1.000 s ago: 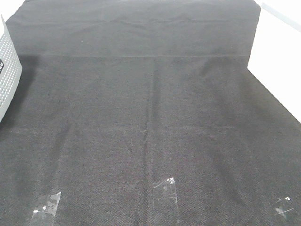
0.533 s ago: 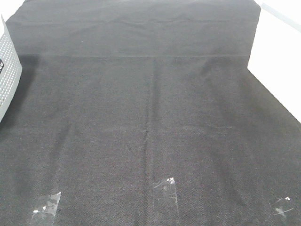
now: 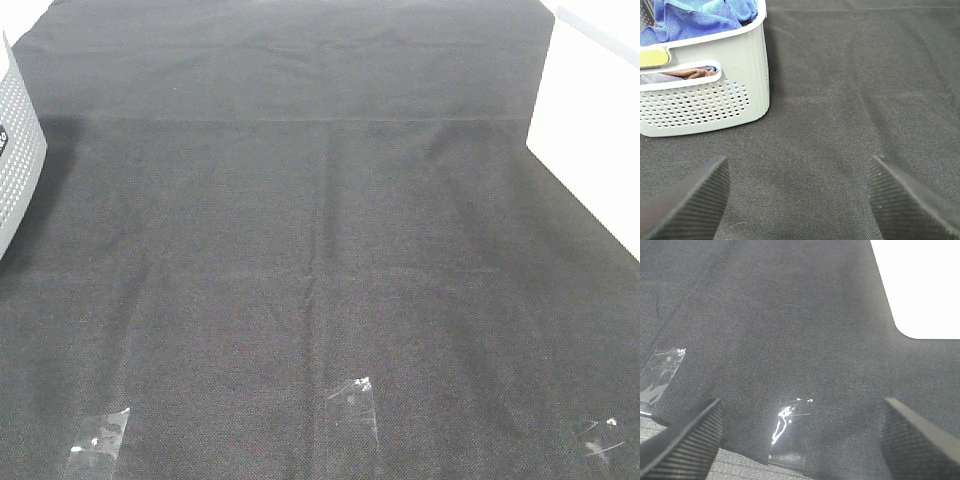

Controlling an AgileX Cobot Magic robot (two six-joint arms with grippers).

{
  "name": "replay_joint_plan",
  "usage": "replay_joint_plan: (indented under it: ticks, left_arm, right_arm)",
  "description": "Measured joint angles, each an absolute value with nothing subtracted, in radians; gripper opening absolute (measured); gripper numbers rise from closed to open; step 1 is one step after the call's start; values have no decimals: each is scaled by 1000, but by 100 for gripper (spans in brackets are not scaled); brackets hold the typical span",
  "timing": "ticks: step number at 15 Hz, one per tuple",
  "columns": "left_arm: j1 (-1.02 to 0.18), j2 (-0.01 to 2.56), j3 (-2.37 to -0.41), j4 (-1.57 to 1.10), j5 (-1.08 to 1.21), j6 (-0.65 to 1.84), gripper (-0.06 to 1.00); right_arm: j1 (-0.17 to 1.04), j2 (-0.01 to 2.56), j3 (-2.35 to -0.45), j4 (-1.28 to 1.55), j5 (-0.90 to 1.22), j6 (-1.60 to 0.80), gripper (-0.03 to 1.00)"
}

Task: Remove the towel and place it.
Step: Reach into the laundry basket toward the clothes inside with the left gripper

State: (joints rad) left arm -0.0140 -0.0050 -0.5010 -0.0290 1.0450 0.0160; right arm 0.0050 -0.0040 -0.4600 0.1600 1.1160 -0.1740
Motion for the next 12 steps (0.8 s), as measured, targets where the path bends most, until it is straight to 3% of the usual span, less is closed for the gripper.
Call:
replay_joint_plan:
  ticks: [12]
  left_arm:
    - [-14,-5,-501,-29,1045,16,72]
  right_arm:
    - [5,-4,-460,160,1116,-174,81]
